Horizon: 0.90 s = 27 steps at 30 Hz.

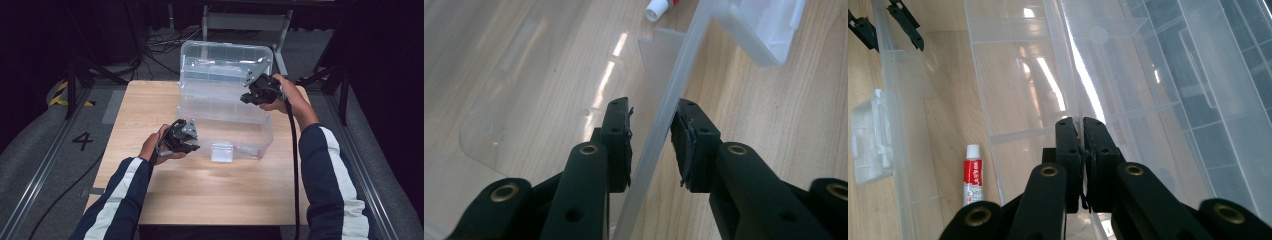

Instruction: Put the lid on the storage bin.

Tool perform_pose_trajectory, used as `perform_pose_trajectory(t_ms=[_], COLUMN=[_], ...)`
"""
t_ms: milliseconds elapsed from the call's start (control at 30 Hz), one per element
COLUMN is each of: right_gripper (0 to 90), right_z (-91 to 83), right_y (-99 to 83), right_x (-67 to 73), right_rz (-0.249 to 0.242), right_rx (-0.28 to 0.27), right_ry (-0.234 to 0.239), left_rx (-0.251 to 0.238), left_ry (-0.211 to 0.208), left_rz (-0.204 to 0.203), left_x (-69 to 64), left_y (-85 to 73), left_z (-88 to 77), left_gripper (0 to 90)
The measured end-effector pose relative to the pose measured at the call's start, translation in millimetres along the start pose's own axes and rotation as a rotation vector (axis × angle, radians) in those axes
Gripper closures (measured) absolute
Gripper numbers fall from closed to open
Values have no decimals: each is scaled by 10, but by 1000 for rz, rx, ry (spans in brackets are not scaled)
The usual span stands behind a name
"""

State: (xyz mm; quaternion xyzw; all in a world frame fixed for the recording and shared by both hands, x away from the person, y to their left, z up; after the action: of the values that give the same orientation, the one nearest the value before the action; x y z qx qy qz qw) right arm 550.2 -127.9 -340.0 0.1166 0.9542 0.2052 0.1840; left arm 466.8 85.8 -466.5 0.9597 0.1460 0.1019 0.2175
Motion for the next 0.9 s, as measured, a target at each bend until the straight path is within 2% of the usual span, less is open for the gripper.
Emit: perform_pose_trajectory(t_ms=[233,900], right_gripper=[865,850], right_z=[-10,-22], right_y=[-11,-8], right_x=[32,150], right_rz=[12,-23], right_rx=[-5,24], right_ry=[-4,-37], left_rx=[-2,-8], left_ry=[4,12], left_rz=[0,4], left_x=[0,-2], left_y=[0,2], left_z=[1,5], left_gripper=[693,688])
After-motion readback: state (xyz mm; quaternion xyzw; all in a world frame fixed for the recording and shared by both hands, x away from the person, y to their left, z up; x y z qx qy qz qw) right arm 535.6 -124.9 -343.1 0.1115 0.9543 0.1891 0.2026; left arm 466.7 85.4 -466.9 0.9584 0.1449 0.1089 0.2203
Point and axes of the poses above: each handheld gripper's, and its own axes: z roughly forward along the jaws, y roughly out of its top, x roughly to its left, the point moved 7 cm from there along z, roughly forward along the jaws, and after that the axes turned 7 degrees about x, right-handed, at the moved point
